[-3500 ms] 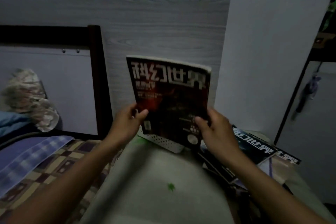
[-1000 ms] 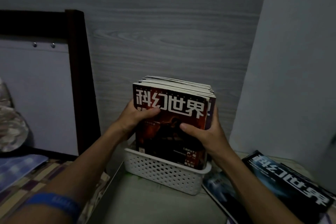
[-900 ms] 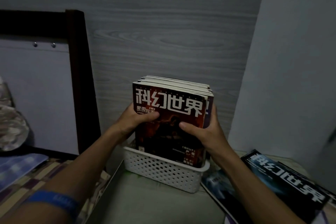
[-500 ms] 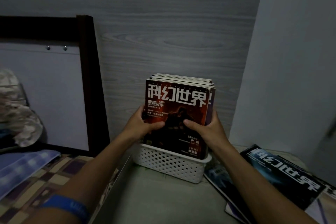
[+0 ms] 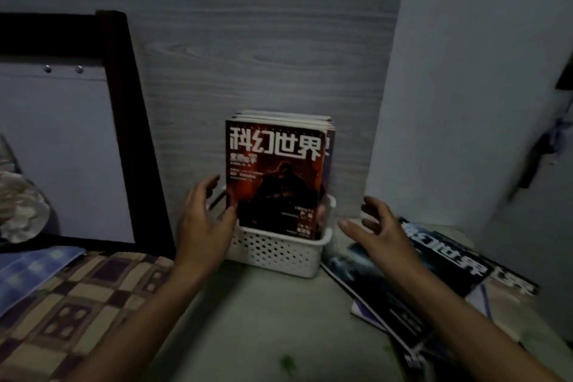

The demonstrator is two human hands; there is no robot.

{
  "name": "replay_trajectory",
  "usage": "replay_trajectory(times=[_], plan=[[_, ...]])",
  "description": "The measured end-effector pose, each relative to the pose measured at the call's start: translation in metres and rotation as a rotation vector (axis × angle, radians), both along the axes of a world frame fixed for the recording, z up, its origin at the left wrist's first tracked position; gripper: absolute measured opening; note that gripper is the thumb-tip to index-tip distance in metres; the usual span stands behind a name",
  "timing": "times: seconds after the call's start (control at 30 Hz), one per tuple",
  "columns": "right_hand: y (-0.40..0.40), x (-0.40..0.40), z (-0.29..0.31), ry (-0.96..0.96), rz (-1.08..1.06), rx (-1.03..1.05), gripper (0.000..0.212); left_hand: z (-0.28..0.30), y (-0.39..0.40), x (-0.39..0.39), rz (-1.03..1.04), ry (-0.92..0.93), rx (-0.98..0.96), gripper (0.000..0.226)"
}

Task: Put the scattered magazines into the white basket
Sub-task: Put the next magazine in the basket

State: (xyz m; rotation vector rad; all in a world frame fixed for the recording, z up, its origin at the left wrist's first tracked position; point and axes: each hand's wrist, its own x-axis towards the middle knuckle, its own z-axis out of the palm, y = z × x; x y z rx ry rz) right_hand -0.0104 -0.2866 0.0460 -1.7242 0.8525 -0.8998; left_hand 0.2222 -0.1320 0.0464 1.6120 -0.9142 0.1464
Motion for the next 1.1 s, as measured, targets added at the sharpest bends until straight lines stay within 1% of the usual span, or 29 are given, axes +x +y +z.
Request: replay_trajectory(times=[0.07, 0.1, 0.13, 0.17, 0.2, 0.23, 0.27, 0.3, 0.33, 0.37, 0.43, 0.47, 0.5, 0.53, 0.57, 0.6, 0.67, 0.7, 0.73, 0.8, 0.83, 0.87, 0.9, 0.93, 0.97, 1.0, 1.03, 1.07, 1.1], plan=[[0.01, -0.039, -0.008, 0.086, -0.023, -0.113, 0.055, -0.007, 0.014, -0.038, -0.049, -0.166, 0.041, 0.043], [0.016, -0.059, -0.012, 0.162, -0.028, -0.208, 0.046, -0.011, 0.018, -0.059, -0.105, -0.216, 0.094, 0.039], [0.021, -0.075, -0.016, 0.297, -0.021, -0.33, 0.046, -0.015, 0.02, -0.077, -0.17, -0.245, 0.17, 0.036], [0.027, -0.091, -0.021, 0.511, 0.013, -0.448, 0.059, -0.02, 0.02, -0.097, -0.237, -0.26, 0.266, 0.032], [0.031, -0.103, -0.027, 0.746, 0.067, -0.523, 0.079, -0.025, 0.019, -0.115, -0.3, -0.269, 0.364, 0.029], [0.034, -0.114, -0.035, 0.949, 0.117, -0.543, 0.096, -0.032, 0.016, -0.131, -0.354, -0.262, 0.453, 0.027], [0.039, -0.12, -0.042, 1.085, 0.148, -0.539, 0.104, -0.038, 0.014, -0.146, -0.387, -0.23, 0.526, 0.028], [0.043, -0.123, -0.049, 1.14, 0.144, -0.55, 0.105, -0.043, 0.011, -0.157, -0.405, -0.185, 0.57, 0.03], [0.049, -0.125, -0.053, 1.147, 0.109, -0.595, 0.099, -0.046, 0.01, -0.169, -0.418, -0.143, 0.594, 0.032], [0.053, -0.125, -0.057, 1.126, 0.047, -0.692, 0.087, -0.047, 0.009, -0.178, -0.434, -0.11, 0.609, 0.032], [0.06, -0.125, -0.054, 1.01, -0.068, -0.905, 0.058, -0.048, 0.012, -0.192, -0.472, -0.066, 0.659, 0.032], [0.064, -0.129, -0.048, 0.921, -0.089, -0.945, 0.047, -0.048, 0.015, -0.197, -0.492, -0.028, 0.665, 0.031], [0.068, -0.135, -0.04, 0.848, -0.087, -0.926, 0.038, -0.047, 0.021, -0.2, -0.506, 0.045, 0.635, 0.028], [0.074, -0.144, -0.031, 0.771, -0.064, -0.874, 0.031, -0.045, 0.026, -0.202, -0.513, 0.171, 0.577, 0.023], [0.081, -0.154, -0.024, 0.69, -0.029, -0.828, 0.028, -0.043, 0.032, -0.202, -0.515, 0.344, 0.494, 0.019], [0.091, -0.164, -0.019, 0.614, 0.018, -0.814, 0.029, -0.039, 0.037, -0.201, -0.509, 0.552, 0.408, 0.025], [0.116, -0.183, -0.013, 0.542, 0.139, -0.844, 0.039, -0.033, 0.043, -0.193, -0.477, 0.973, 0.269, 0.05], [0.128, -0.191, -0.01, 0.515, 0.182, -0.869, 0.041, -0.032, 0.045, -0.188, -0.468, 1.104, 0.226, 0.055], [0.141, -0.197, -0.007, 0.49, 0.221, -0.893, 0.039, -0.032, 0.048, -0.182, -0.47, 1.176, 0.203, 0.054], [0.156, -0.205, 0.007, 0.445, 0.273, -0.962, 0.027, -0.033, 0.055, -0.173, -0.509, 1.22, 0.232, 0.052], [0.159, -0.208, 0.011, 0.428, 0.3, -1.016, 0.02, -0.035, 0.06, -0.171, -0.548, 1.217, 0.309, 0.053], [0.162, -0.209, 0.014, 0.402, 0.325, -1.071, 0.019, -0.036, 0.063, -0.169, -0.606, 1.18, 0.425, 0.054], [0.163, -0.21, 0.016, 0.398, 0.388, -1.046, 0.021, -0.038, 0.067, -0.17, -0.673, 1.108, 0.549, 0.051], [0.165, -0.21, 0.019, 0.412, 0.486, -0.916, 0.022, -0.041, 0.069, -0.173, -0.728, 1.024, 0.645, 0.043], [0.162, -0.209, 0.02, 0.465, 0.58, -0.755, 0.021, -0.043, 0.07, -0.178, -0.763, 0.95, 0.696, 0.031], [0.158, -0.21, 0.02, 0.556, 0.653, -0.576, 0.023, -0.045, 0.071, -0.182, -0.781, 0.888, 0.705, 0.021], [0.152, -0.214, 0.018, 0.62, 0.695, -0.463, 0.03, -0.046, 0.072, -0.186, -0.784, 0.834, 0.679, 0.016], [0.146, -0.218, 0.018, 0.626, 0.747, -0.324, 0.038, -0.047, 0.073, -0.188, -0.782, 0.783, 0.621, 0.018], [0.138, -0.221, 0.016, 0.584, 0.796, -0.142, 0.045, -0.045, 0.076, -0.188, -0.796, 0.733, 0.549, 0.02]])
